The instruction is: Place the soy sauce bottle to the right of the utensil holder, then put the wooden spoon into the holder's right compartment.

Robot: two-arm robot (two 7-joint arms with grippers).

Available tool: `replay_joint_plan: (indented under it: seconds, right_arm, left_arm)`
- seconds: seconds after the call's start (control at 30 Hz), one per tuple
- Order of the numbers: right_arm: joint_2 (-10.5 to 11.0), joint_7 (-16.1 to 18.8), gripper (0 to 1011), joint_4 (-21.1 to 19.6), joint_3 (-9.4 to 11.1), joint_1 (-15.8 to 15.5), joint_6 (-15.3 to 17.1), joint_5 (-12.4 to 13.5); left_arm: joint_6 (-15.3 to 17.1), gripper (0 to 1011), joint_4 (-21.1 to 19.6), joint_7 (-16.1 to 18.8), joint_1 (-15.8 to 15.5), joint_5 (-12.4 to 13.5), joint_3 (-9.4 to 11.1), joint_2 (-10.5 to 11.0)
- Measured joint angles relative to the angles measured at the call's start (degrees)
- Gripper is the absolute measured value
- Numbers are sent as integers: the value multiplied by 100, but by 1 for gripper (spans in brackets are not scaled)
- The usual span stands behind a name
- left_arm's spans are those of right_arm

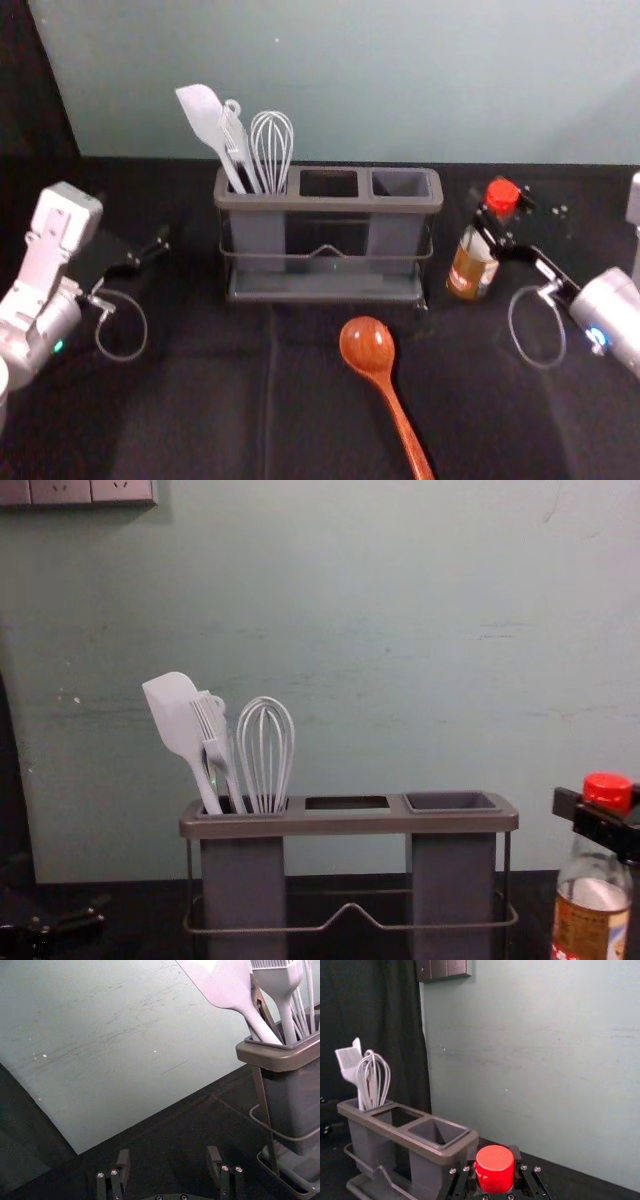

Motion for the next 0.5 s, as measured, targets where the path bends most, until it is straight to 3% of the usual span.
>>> replay_joint_plan:
  seconds: [0.5]
  right_arm:
    - [-262,-14,382,428,-131,371,-27,-24]
  left_arm:
    - [0,1005,0,0,0,0,0,0]
